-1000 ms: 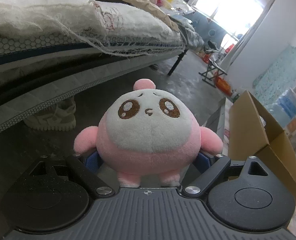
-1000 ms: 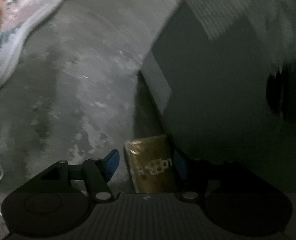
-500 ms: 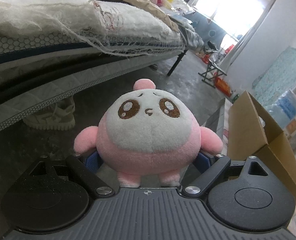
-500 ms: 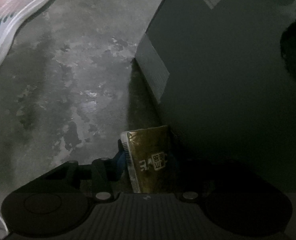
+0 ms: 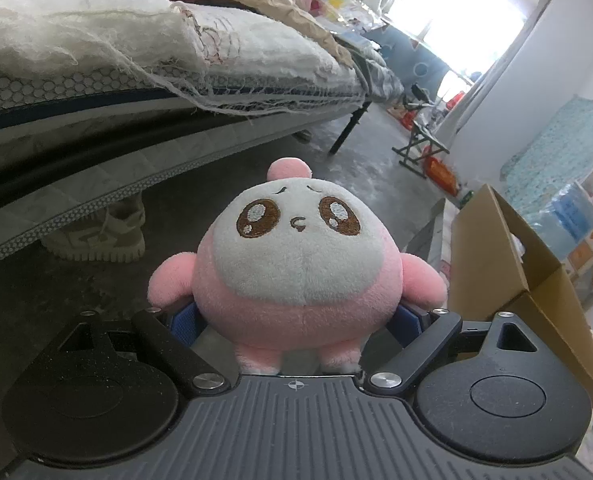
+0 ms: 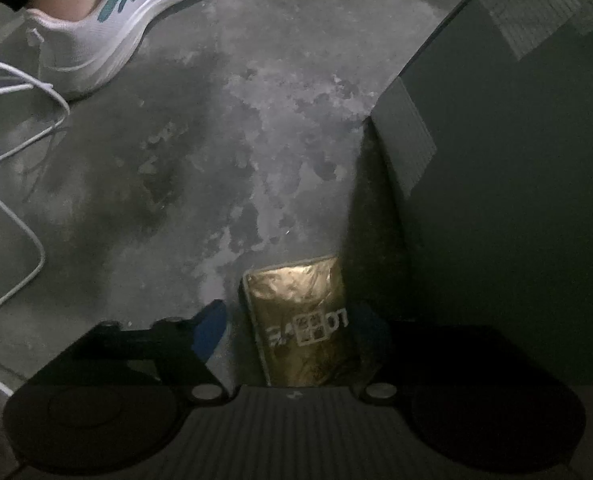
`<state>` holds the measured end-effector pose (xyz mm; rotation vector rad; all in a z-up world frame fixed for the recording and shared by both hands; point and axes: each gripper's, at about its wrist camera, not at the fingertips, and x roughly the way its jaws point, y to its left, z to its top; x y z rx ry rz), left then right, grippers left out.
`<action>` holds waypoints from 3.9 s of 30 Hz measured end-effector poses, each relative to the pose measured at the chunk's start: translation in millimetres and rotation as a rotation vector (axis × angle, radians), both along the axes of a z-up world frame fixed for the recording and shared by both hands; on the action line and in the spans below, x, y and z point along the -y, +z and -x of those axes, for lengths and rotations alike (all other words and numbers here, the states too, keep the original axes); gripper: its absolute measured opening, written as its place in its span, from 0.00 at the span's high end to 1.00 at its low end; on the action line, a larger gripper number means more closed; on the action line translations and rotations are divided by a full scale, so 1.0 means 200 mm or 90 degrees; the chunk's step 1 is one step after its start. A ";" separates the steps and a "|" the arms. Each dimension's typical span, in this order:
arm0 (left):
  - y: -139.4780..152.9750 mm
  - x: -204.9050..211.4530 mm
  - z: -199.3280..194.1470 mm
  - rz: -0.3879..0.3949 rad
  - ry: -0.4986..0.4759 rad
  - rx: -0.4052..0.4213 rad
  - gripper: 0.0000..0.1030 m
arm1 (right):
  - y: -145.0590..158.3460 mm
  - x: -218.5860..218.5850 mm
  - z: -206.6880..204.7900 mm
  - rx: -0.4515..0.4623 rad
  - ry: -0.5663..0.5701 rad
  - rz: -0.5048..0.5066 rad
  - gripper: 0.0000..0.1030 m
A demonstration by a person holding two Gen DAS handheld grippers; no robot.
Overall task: Organize soft objects
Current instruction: 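Carry the plush in the left tool while the right tool carries the gold tea box, then lower the pink plush into the cardboard box and open the left tool, then lower the gold tea box into the cardboard box and open the right tool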
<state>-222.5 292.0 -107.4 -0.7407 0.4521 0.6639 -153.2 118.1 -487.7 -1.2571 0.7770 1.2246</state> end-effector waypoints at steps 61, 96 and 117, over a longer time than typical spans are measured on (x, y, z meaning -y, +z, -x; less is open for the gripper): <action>1.16 0.96 -0.87 -0.149 -0.293 0.134 0.12 | 3.10 1.33 -0.78 -0.088 -0.261 -0.839 0.64; 0.02 0.66 -2.49 0.056 -0.499 -0.294 0.08 | 2.65 0.40 -2.28 -0.303 -0.515 -0.561 0.64; 0.30 0.54 -2.22 0.045 -0.463 -0.206 0.06 | 2.72 0.31 -2.19 -0.249 -0.502 -0.507 0.64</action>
